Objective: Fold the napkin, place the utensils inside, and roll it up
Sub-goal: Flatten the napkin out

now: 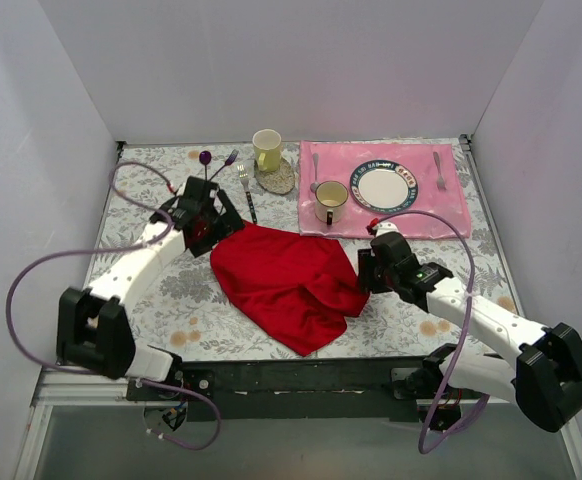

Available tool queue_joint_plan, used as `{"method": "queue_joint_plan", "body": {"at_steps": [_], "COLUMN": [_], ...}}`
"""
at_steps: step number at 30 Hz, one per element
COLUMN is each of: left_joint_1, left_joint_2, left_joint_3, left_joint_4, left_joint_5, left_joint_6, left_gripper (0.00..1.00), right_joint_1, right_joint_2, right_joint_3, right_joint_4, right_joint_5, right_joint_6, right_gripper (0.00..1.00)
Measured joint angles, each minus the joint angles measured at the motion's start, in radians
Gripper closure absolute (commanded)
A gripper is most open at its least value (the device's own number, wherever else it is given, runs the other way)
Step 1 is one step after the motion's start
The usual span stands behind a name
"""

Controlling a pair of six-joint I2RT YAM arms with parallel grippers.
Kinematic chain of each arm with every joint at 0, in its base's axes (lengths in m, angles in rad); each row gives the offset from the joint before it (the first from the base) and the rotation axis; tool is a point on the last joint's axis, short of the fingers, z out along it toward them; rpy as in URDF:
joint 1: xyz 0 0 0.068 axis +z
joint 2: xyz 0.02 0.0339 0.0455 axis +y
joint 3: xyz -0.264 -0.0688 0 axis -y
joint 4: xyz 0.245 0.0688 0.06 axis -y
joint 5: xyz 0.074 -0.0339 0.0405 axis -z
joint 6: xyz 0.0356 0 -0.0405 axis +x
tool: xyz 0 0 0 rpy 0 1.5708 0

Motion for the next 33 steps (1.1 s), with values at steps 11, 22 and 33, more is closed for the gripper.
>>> {"method": "queue_joint_plan", "body": {"at_steps": [11, 22, 33], "left_joint_1": [-0.002, 0.006, 0.004], "left_joint_2": [0.592, 0.592, 0.518], "left_joint_3": [0.312, 0.309, 0.265], "left_joint_4": [0.042, 0.108, 0.146], "left_joint_5": [-0.047, -0.007, -0.047], "left_joint_6": [0.243, 0.284, 0.289], "left_gripper": [0.02, 0.09, 0.02], "right_joint_1": [-0.082, -0.063, -0.023], "right_joint_2": [0.163, 0.473, 0.56], "right_joint_3": [0.087, 0.268, 0.274], "right_joint_4": [0.137, 0.199, 0.244], "right_joint_5": [-0.138, -0.104, -0.077], "right_joint_6": [-0.152, -0.209, -0.216], "right_gripper": [0.12, 0.25, 0.8]}}
